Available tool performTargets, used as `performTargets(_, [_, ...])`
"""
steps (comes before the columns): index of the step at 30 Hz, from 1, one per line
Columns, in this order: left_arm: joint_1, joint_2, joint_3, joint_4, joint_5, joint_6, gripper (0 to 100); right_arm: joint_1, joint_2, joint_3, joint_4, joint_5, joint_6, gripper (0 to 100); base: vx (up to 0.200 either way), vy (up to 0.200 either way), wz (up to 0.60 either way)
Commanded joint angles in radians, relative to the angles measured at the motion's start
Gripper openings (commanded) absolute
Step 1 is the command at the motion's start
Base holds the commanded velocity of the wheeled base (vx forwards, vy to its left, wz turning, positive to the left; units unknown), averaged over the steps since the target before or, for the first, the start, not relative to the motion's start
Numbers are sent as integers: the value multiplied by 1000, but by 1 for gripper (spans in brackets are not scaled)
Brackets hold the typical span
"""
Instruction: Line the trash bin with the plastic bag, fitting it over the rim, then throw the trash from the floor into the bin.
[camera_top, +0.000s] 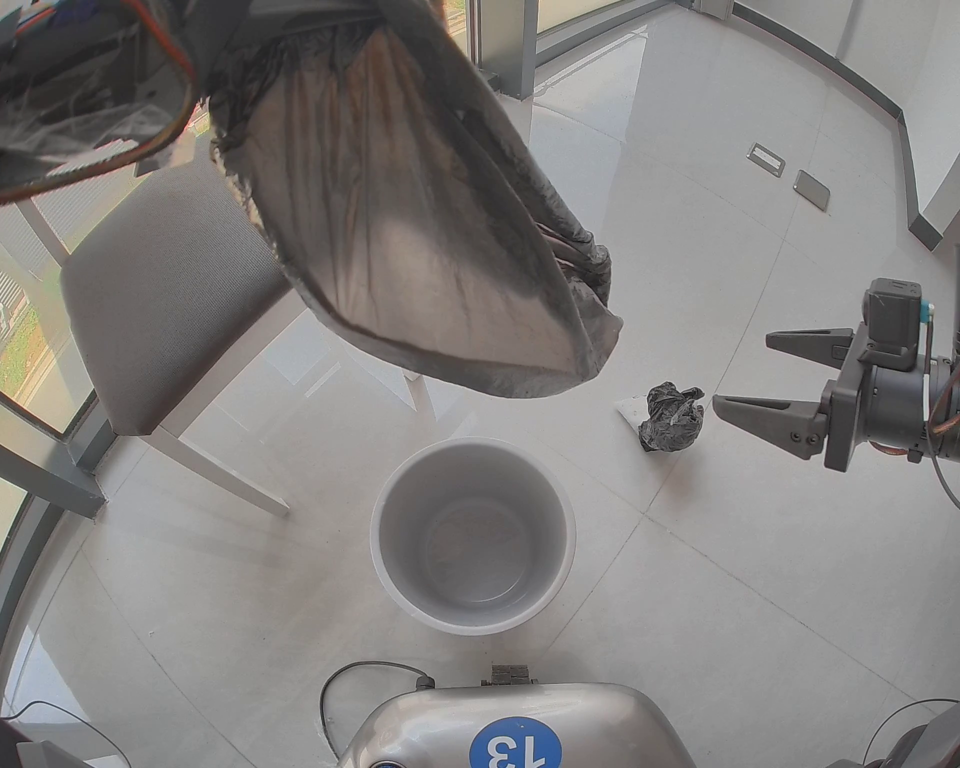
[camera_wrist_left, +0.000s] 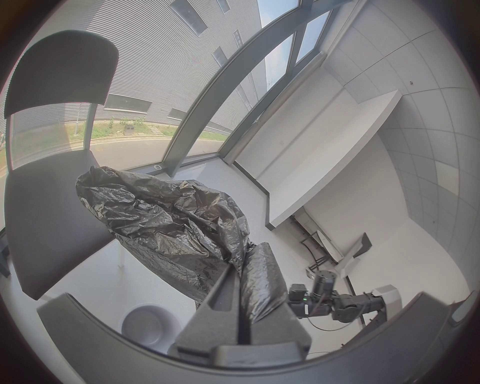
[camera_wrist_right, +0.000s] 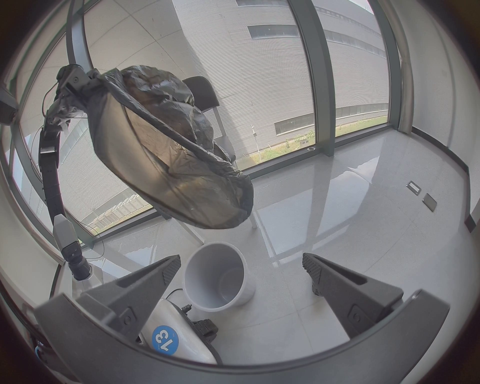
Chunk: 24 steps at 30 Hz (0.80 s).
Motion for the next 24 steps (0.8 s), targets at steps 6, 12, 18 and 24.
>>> performTargets(6, [-102, -17, 2, 7, 0, 1, 0, 15, 87, -56, -6, 3, -1, 100, 0, 0, 0])
performTargets(12, [-136, -20, 24, 7, 0, 1, 0, 15, 119, -130, -4, 2, -4, 100, 0, 0, 0])
performTargets(18, [-136, -43, 58, 7, 0, 1, 0, -1, 124, -183, -4, -4, -2, 100, 0, 0, 0])
performTargets(24, [-136, -46, 55, 2, 0, 1, 0, -1, 130, -183, -2, -6, -2, 100, 0, 0, 0])
